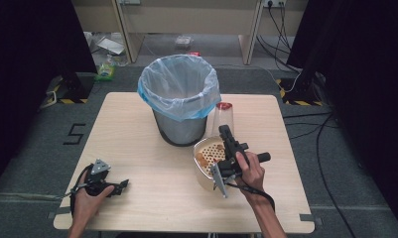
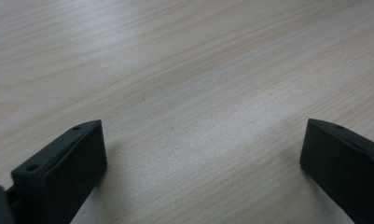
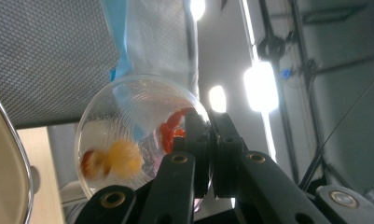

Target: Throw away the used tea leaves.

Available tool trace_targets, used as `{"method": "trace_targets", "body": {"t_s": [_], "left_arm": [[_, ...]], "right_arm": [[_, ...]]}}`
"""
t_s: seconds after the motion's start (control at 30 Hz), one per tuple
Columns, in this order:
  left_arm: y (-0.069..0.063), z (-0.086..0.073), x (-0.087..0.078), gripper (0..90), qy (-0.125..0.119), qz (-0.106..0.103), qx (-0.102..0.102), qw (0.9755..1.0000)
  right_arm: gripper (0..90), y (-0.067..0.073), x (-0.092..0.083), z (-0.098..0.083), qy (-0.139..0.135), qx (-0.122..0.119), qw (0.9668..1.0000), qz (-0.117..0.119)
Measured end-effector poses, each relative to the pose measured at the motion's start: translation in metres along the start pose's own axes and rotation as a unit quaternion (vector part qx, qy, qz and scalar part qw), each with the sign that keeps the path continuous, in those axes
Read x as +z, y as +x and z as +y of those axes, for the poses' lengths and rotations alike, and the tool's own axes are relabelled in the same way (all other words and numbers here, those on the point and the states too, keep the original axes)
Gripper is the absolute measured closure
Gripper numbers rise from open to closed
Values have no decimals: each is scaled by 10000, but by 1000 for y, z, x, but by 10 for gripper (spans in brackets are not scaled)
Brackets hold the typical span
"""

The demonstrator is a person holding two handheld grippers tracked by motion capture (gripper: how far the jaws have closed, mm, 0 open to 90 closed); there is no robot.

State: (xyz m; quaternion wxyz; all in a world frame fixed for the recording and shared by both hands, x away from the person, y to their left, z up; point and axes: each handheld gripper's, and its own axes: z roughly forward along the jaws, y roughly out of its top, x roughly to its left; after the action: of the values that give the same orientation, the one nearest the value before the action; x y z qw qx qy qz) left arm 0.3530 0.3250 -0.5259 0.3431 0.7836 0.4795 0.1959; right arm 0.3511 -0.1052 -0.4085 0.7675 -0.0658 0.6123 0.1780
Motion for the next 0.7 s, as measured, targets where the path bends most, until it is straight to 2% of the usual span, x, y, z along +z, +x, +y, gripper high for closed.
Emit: {"method": "trace_targets", "body": {"t_s": [0.23, 0.27, 0.3, 0.33, 0.4, 0.43, 0.5, 0.53, 0.63, 0.7], "left_arm": [[0, 0, 0, 0, -1, 1, -1, 10000], [0, 0, 0, 0, -1, 1, -1, 10000], [0, 0, 0, 0, 0, 0, -1, 10000], [0, 0, 0, 0, 0, 0, -1, 10000], [0, 0, 0, 0, 0, 1, -1, 10000], [0, 0, 0, 0, -1, 0, 0, 10000], [0, 0, 0, 0, 0, 0, -1, 10000], [0, 0, 0, 0, -1, 0, -1, 10000], [0, 0, 0, 0, 1, -1, -2, 10000], [0, 0, 0, 0, 1, 1, -2, 10000]], "right_arm": [[876, -3, 5, -6, 177, 298, 9993, 154], [876, -5, 6, -8, 274, 612, 9975, 221], [876, -7, 7, -10, 300, 729, 9966, 240], [876, -10, 8, -13, 357, 978, 9941, 320], [876, -19, 11, -19, 483, 1486, 9867, 455], [876, -23, 14, -23, 580, 1804, 9804, 546], [875, -30, 18, -30, 737, 2432, 9649, 663], [875, -33, 20, -33, 756, 2574, 9607, 714], [875, -46, 27, -39, 828, 3149, 9410, 916], [875, -53, 32, -41, 861, 3397, 9311, 1010]]}}
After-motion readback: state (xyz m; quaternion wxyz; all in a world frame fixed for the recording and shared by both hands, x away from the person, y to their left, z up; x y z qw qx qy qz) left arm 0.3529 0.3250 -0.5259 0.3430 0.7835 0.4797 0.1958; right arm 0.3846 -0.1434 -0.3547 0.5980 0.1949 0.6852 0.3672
